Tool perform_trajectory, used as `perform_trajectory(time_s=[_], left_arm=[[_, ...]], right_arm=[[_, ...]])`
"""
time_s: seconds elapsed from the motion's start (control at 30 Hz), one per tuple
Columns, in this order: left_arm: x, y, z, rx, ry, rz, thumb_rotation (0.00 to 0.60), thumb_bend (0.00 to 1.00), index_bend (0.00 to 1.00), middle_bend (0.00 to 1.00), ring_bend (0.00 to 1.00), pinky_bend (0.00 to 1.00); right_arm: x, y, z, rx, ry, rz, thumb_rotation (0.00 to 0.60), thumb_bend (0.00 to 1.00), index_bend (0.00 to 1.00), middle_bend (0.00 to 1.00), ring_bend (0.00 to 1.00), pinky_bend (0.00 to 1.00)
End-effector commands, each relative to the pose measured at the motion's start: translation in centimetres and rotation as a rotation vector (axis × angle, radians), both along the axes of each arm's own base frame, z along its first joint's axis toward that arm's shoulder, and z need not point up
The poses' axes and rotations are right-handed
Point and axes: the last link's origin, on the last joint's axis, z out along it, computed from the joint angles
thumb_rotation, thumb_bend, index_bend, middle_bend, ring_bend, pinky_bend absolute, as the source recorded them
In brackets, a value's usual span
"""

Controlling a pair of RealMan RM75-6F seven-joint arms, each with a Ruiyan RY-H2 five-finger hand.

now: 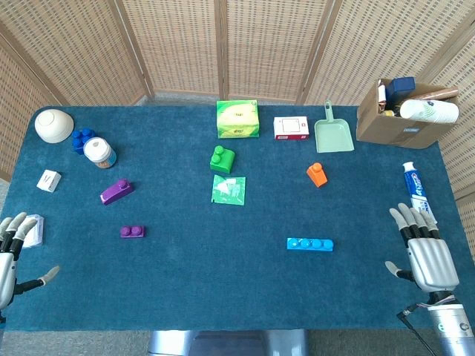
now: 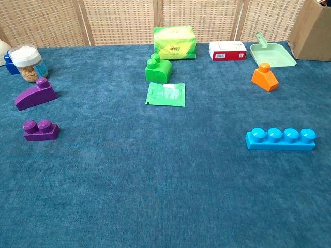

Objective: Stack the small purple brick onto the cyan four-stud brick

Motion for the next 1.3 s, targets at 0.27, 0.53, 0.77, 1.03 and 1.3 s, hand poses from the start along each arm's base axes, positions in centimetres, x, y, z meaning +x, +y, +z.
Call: perform_trajectory(time_s=[0.27, 0.53, 0.77, 1.03, 1.3], left_arm=[[-0.2, 0.2, -0.3, -0.003, -0.006, 0.01, 0.489, 0.11, 0.15, 0.07, 0.0, 0.0], [-0.2, 0.4, -0.3, -0.001, -0.012, 0.0, 0.488, 0.11, 0.15, 0.07, 0.0, 0.0], [0.0, 1.0, 0.0, 0.001, -0.001, -0.016, 0.489, 0.11, 0.16, 0.07, 0.0, 0.0], [0.5, 1.5, 1.1, 0.014, 0.016, -0.045, 0.484, 0.11, 0.18, 0.08, 0.0, 0.0], [1.4, 1.9, 1.3, 0.002, 0.015, -0.082, 0.486, 0.11, 0.18, 0.08, 0.0, 0.0]], right_arm=[[0.0, -0.4, -0.2, 0.01, 0.003, -0.007, 0.6, 0.15, 0.06, 0.03, 0.0, 0.02], [0.5, -0.6, -0.6, 0.034, 0.006, 0.013, 0.6, 0.15, 0.08, 0.03, 0.0, 0.02], [1.8, -0.7, -2.5, 0.141, -0.009, 0.048, 0.6, 0.14, 0.14, 0.03, 0.0, 0.02], [4.1, -2.0, -4.9, 0.242, 0.007, 0.098, 0.6, 0.15, 0.23, 0.08, 0.0, 0.02], [6.3, -3.8, -7.5, 0.326, 0.022, 0.132, 0.6, 0.16, 0.29, 0.12, 0.0, 0.02]])
